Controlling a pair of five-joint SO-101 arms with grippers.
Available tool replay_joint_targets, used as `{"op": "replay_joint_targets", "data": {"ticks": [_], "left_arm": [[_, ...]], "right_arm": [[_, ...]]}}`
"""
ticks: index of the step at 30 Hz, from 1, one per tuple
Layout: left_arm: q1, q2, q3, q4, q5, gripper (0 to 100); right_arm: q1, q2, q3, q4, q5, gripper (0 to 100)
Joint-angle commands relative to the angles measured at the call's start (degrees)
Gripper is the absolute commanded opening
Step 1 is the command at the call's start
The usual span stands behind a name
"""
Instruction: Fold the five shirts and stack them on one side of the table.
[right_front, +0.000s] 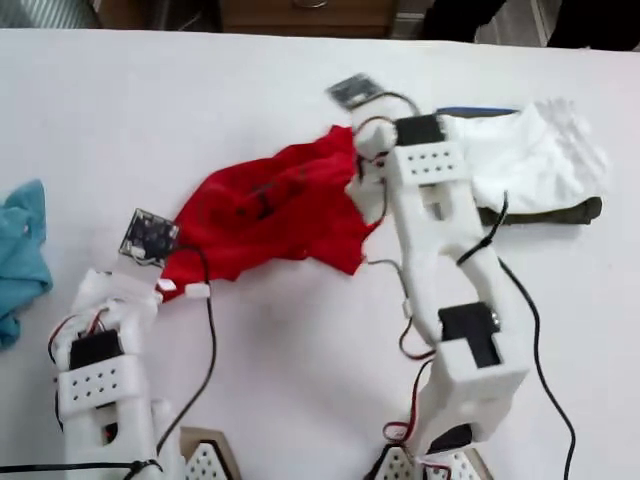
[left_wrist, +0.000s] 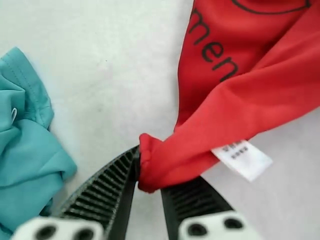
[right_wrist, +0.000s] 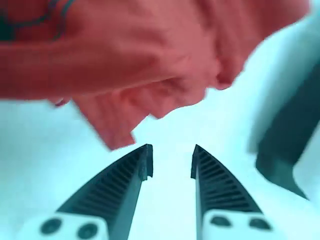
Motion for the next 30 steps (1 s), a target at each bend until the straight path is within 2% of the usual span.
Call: {"op": "replay_joint_targets", "data": {"ticks": [1,12,25,30], "left_arm": [[0.88,-0.70,-0.57,-1.14,0.18,3],[0.62,-0.70,-0.57,-1.14,0.26,3],[0.88,-0.70,-0.57,-1.14,0.44,3],[0.62,-0.70,-0.57,-1.05,0.53,3]], "right_arm": [[-3.56,-6.02,1.76,1.98,3.16,13.4],[-5.41,-7.52,22.86,-13.32,4.57,13.4],[-7.52,-7.08,28.22,-20.97,4.13,13.4],[-6.99,-1.80,27.08,-22.20,4.31,13.4]]}}
